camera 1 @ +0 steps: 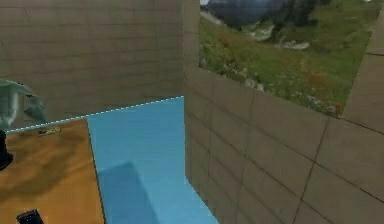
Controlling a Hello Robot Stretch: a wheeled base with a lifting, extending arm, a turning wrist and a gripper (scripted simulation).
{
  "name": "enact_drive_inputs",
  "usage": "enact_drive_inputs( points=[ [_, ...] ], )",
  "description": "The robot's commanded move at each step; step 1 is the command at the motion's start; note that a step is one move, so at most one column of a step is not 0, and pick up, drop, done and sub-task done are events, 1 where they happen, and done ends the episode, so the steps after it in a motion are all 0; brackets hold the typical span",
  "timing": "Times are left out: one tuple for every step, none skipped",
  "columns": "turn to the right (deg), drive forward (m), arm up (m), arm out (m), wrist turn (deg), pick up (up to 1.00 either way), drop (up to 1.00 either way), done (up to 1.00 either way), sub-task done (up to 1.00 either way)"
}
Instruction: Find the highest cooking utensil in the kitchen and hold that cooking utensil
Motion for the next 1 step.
enact_drive_inputs(
  points=[
    [0.0, 0.55, 0.0, 0.0, 0.0, 0.0, 0.0, 0.0, 0.0]
  ],
)
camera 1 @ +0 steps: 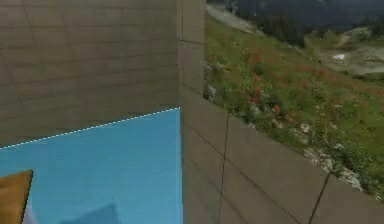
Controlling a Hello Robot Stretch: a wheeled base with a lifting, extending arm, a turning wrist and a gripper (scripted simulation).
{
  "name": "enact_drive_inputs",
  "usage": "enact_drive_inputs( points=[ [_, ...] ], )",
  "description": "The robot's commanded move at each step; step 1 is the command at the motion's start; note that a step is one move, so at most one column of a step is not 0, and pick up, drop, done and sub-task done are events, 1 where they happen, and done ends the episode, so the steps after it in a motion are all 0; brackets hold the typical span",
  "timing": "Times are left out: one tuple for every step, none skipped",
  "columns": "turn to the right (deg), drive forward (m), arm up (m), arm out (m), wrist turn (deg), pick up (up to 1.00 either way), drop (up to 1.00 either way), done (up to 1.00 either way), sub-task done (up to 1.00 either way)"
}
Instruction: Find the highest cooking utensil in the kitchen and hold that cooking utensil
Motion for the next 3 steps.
enact_drive_inputs(
  points=[
    [-27.0, 0.0, 0.0, 0.0, 0.0, 0.0, 0.0, 0.0, 0.0],
    [0.0, 1.0, 0.0, 0.0, 0.0, 0.0, 0.0, 0.0, 0.0],
    [-3.0, 0.0, 0.0, 0.0, 0.0, 0.0, 0.0, 0.0, 0.0]
  ],
)
